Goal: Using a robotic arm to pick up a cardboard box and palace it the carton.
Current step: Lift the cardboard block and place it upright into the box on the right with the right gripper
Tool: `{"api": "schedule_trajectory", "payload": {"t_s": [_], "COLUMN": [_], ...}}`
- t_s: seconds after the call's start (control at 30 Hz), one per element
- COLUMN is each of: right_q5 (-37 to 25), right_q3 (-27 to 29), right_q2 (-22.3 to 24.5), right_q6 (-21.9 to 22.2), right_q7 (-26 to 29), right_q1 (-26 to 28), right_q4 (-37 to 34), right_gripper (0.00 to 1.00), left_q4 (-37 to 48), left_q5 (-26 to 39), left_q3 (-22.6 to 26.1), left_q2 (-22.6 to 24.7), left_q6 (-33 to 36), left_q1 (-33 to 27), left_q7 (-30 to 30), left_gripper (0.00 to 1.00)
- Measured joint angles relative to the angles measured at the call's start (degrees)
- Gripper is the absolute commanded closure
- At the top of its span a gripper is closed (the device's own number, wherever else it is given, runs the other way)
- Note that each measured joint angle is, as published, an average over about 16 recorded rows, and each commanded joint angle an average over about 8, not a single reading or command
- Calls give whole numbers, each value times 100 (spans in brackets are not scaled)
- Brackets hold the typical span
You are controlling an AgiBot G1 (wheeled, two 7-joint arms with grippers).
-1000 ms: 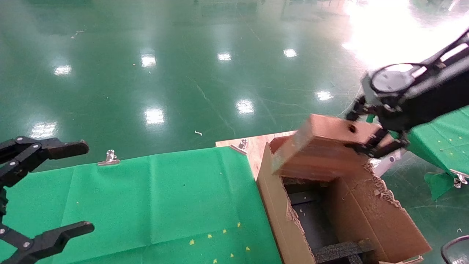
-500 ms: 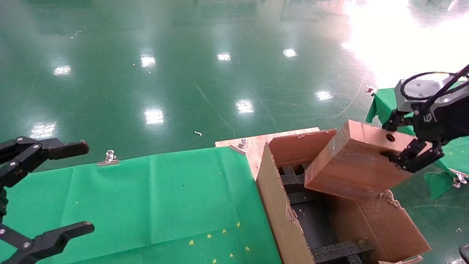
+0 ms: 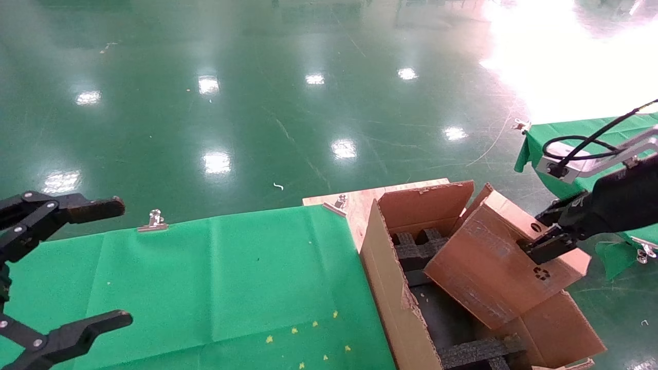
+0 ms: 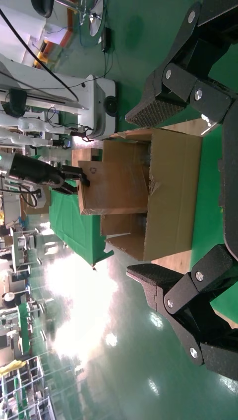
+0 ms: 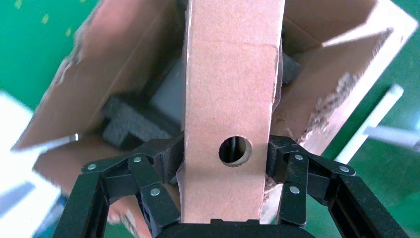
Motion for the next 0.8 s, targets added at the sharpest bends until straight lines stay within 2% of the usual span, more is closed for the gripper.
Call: {"api": "schedule_trajectory", "payload": {"t_s": [0.2, 0.37, 0.5, 0.8], "right_q5": [-221, -436, -521, -505], "right_q3": [-139, -226, -252, -255], "right_q2": [424, 668, 761, 726], "right_q6": [514, 792, 897, 909], "right_q7": [1067, 1598, 1782, 1822], "right_q1": [82, 217, 283, 257], "right_q4": [699, 1122, 1288, 1270], "right_gripper": [100, 100, 100, 100], "left_q4": [0, 1, 1, 2], "left_q5": [0, -1, -1, -1], "left_q3": [0, 0, 0, 1], "left_q2": [0, -1, -1, -1], "left_q6": [0, -1, -1, -2], "left_q1": [0, 1, 1, 1], "left_q7": [0, 0, 1, 1], "left_gripper": [0, 0, 0, 0]}}
